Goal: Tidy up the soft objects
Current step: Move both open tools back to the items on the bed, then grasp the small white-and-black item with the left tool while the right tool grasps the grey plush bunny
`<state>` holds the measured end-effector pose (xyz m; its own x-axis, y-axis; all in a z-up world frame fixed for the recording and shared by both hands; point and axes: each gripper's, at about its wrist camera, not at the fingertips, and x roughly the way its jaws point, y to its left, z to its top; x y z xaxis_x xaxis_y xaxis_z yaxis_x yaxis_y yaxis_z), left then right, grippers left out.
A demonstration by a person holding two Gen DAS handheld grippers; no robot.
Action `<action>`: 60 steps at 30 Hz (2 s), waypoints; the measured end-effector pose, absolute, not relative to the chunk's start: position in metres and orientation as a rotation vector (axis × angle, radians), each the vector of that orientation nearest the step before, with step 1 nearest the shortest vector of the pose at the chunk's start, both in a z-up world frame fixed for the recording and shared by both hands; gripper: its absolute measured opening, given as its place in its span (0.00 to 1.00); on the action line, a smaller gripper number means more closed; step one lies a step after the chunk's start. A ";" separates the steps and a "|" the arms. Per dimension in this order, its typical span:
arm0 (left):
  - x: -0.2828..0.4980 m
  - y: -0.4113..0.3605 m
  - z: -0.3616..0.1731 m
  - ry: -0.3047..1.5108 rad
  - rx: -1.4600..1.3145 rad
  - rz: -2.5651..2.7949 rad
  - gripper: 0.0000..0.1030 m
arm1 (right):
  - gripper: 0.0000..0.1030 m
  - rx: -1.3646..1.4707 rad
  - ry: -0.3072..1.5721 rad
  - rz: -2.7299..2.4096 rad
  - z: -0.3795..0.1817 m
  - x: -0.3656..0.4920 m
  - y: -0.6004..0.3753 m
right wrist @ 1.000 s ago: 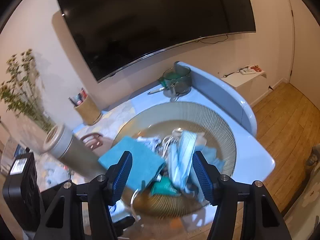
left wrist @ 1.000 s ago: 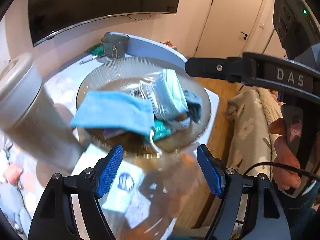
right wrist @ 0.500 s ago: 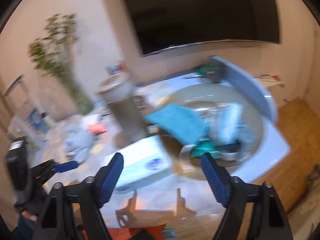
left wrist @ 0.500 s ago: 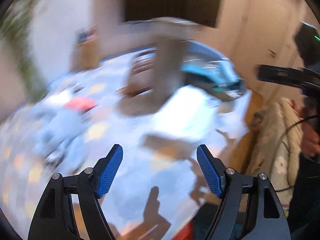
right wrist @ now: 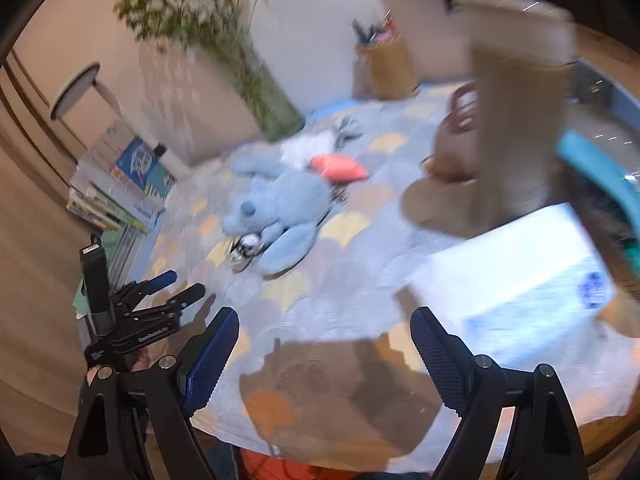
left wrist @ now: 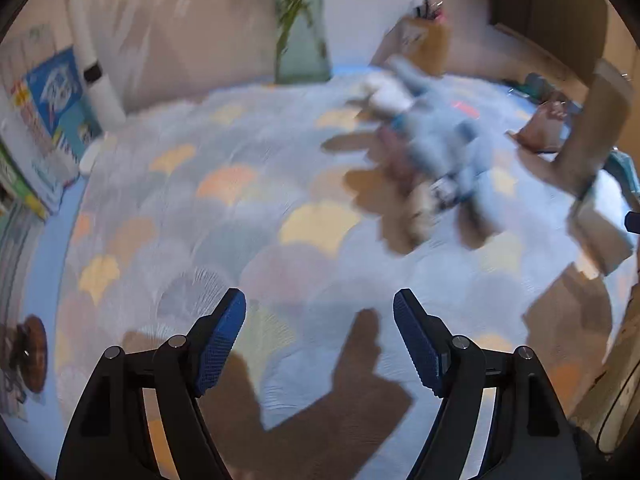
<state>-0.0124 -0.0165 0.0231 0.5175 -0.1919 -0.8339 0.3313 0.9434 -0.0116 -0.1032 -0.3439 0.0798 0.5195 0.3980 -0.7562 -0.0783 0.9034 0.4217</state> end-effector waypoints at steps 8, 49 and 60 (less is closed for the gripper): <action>-0.012 -0.011 0.009 0.957 0.144 -0.323 0.75 | 0.84 0.374 1.074 0.317 0.053 -0.061 -0.300; 0.029 -0.086 0.017 0.892 0.126 -0.518 0.72 | 0.57 0.629 0.827 0.263 0.071 -0.016 -0.334; 0.027 -0.079 0.021 0.845 0.126 -0.470 0.26 | 0.64 0.343 0.894 0.120 0.066 -0.010 -0.319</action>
